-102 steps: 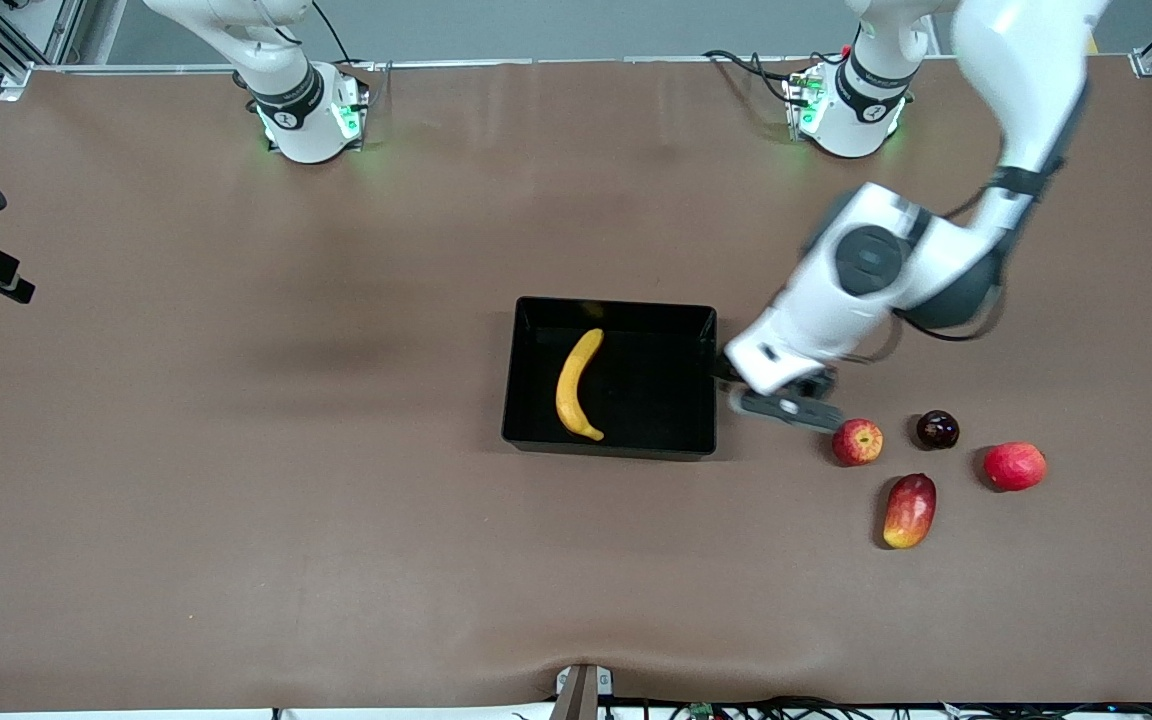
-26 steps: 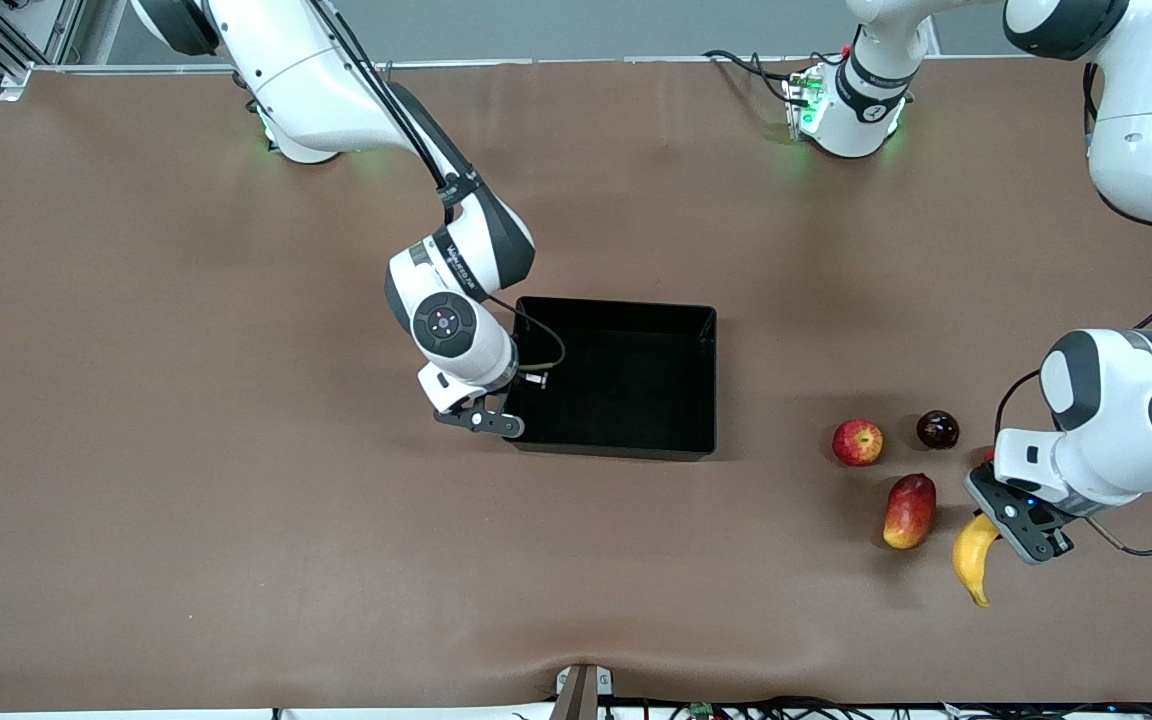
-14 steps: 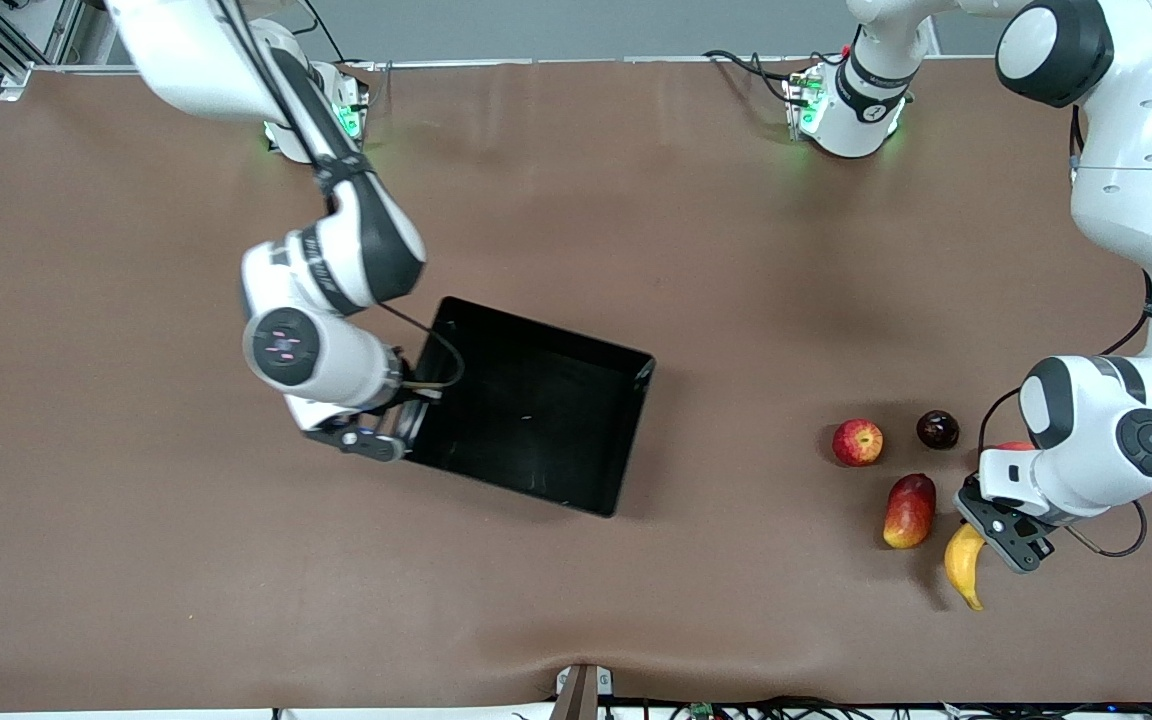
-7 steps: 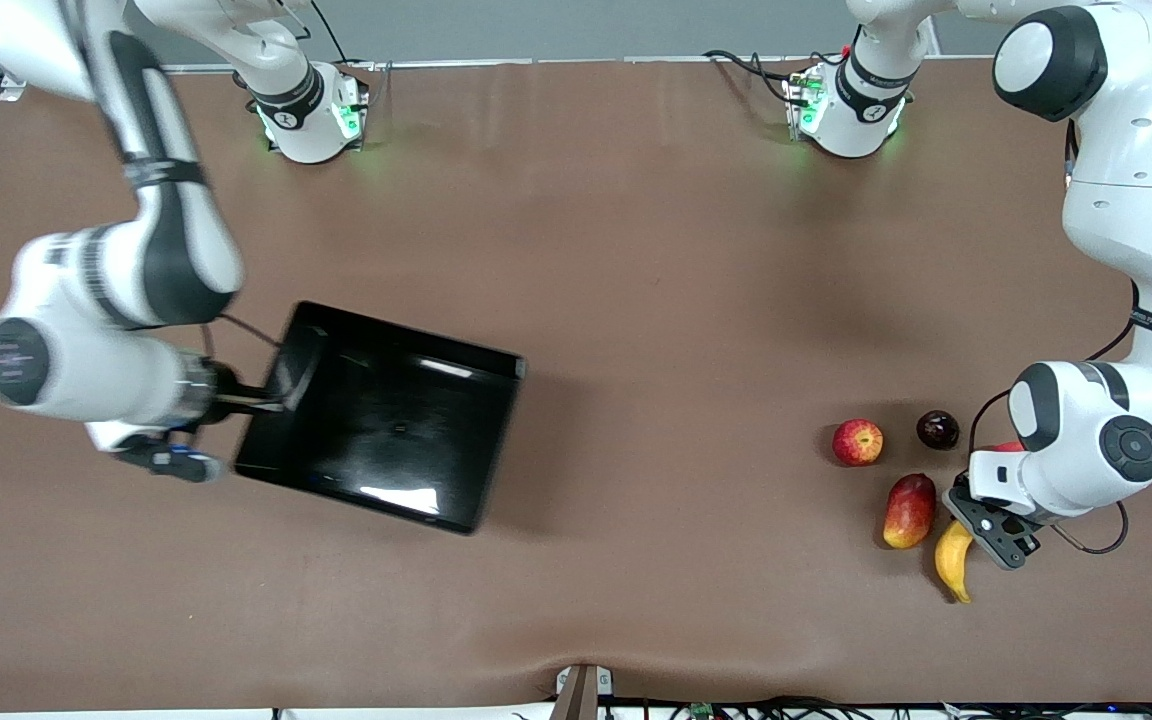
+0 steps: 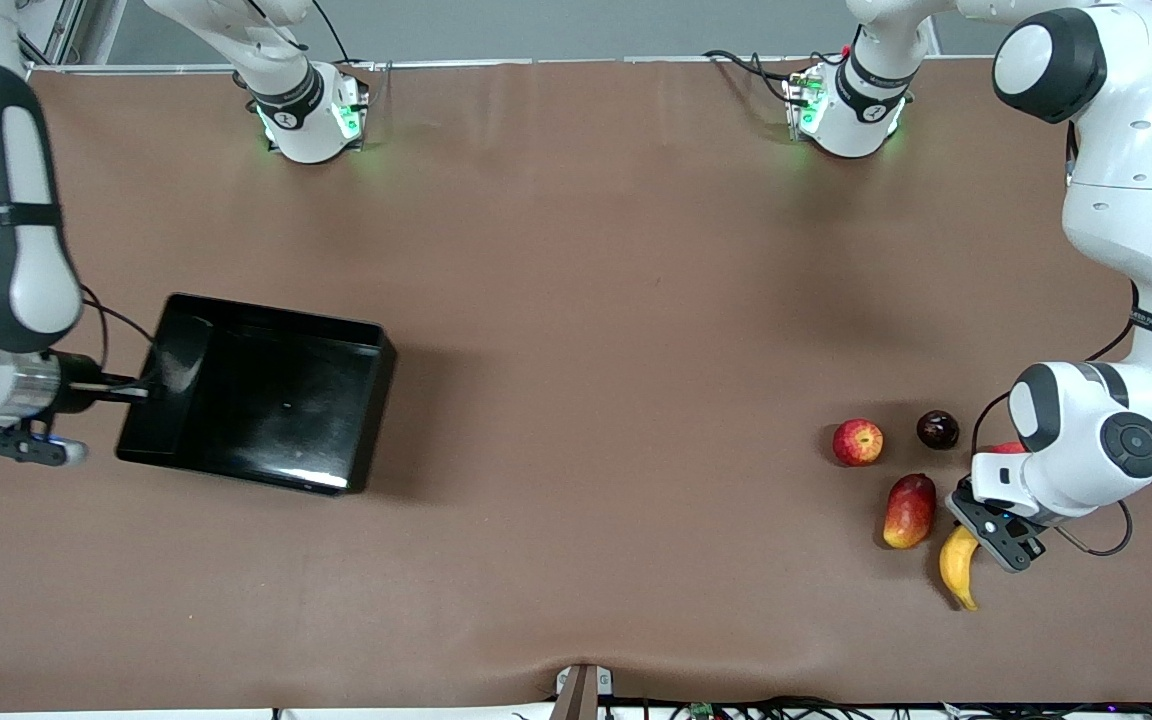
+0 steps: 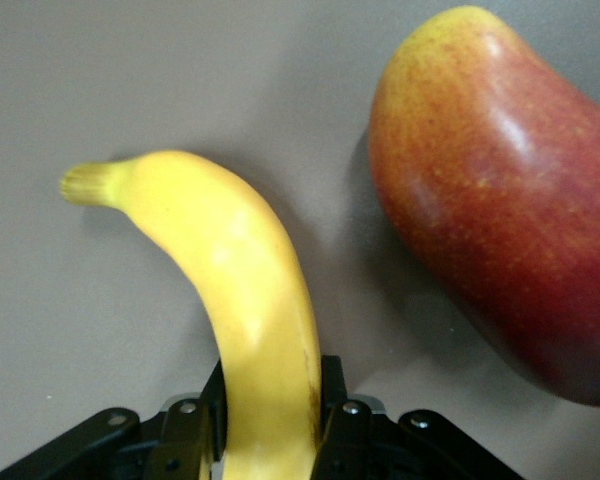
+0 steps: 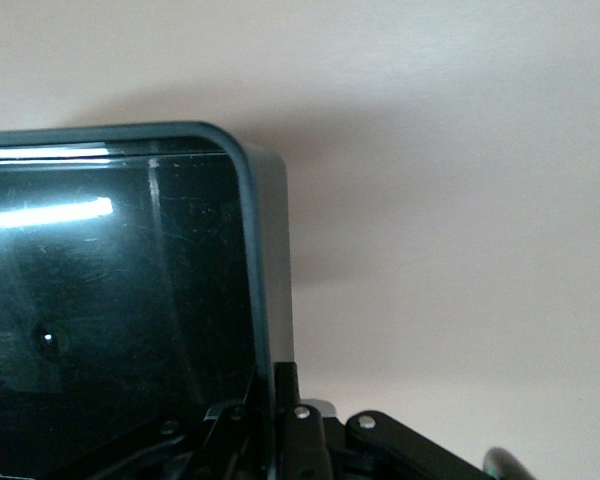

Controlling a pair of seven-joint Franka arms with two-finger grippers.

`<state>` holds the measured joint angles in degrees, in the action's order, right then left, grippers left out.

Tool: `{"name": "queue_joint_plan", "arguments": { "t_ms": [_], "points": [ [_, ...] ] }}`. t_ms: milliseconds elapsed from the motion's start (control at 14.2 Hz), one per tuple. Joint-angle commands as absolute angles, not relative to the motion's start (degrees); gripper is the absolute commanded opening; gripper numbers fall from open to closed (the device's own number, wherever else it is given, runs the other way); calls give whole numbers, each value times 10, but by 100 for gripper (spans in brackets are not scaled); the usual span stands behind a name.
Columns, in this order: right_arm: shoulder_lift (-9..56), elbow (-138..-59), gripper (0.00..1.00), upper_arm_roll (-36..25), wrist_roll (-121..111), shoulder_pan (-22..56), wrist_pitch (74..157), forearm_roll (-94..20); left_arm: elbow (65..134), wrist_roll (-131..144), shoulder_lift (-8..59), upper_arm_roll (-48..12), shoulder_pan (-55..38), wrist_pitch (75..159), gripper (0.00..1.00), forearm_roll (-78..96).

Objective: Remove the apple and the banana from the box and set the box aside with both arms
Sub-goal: 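Lower the banana with the left gripper while the right gripper drags the tray, then open the left gripper releasing the banana while the right gripper holds the tray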

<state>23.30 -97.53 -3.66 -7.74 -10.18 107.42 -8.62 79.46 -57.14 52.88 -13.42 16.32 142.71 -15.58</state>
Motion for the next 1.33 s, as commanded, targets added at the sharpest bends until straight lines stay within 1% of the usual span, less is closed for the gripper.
{"name": "queue_joint_plan", "arguments": {
  "t_ms": [0, 140, 281, 351, 561, 842, 912, 982, 1193, 1263],
  "points": [
    [233, -991, 0, -22, -140, -147, 1109, -88, 780, -563, 537, -132, 163, 1442, 100, -156],
    [259, -1005, 0, -22, -176, -176, 1144, -88, 780, -555, 524, -134, 163, 1440, 100, -154],
    [265, -1050, 0, -21, -208, -191, 1206, -89, 781, -515, 505, -137, 163, 1434, 100, -144],
    [265, -1064, 0, -22, -208, -192, 1218, -89, 782, -500, 496, -139, 162, 1417, 100, -143],
    [275, -1067, 0, -22, -209, -197, 1221, -89, 783, -446, 457, -149, 161, 1344, 100, -140],
    [291, -1066, 0, -22, -210, -201, 1241, -88, 789, -380, 411, -166, 165, 1270, 100, -140],
    [293, -1065, 32, -22, -209, -204, 1241, -88, 793, -355, 398, -167, 162, 1255, 100, -140],
    [294, -1063, 99, -21, -209, -208, 1239, -89, 797, -331, 388, -171, 161, 1239, 100, -140],
    [290, -1046, 100, -21, -207, -198, 1220, -89, 798, -245, 359, -192, 159, 1171, 100, -141],
    [290, -1031, 100, -19, -209, -198, 1191, -89, 799, -218, 348, -199, 159, 1150, 100, -141]
  ]
}}
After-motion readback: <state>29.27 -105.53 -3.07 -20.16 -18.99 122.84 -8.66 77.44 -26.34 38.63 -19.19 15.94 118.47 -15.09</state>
